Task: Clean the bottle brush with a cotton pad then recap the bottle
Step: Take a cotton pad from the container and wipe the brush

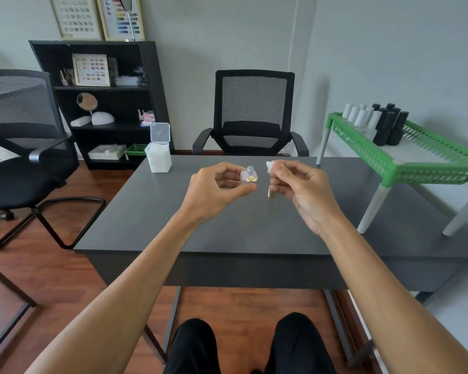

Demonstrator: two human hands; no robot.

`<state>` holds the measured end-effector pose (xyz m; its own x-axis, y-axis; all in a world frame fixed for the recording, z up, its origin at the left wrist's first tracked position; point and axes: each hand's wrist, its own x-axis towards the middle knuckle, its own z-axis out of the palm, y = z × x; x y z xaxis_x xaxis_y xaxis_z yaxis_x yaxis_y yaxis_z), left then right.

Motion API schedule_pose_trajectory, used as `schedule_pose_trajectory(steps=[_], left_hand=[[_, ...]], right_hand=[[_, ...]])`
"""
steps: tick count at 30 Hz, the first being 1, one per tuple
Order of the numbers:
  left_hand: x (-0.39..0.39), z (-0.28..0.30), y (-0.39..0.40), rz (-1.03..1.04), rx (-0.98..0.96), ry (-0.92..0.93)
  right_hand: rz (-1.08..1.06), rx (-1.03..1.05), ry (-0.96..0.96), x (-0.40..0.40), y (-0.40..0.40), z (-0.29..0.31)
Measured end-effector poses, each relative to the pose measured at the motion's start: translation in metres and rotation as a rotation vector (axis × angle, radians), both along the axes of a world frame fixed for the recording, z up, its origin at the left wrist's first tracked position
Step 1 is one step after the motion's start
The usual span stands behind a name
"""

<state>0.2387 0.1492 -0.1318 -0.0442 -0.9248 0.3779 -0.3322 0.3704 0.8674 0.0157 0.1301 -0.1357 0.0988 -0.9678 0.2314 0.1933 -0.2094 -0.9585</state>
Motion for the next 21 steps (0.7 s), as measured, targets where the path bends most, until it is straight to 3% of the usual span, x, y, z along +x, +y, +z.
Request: schedule_pose_trajectory(steps=[21], left_hand=[[0.008, -0.026, -0.021, -0.005, 0.117, 0.000]], right_hand=[[-0.024, 0.058, -0.041, -0.020, -0.013, -0.014]])
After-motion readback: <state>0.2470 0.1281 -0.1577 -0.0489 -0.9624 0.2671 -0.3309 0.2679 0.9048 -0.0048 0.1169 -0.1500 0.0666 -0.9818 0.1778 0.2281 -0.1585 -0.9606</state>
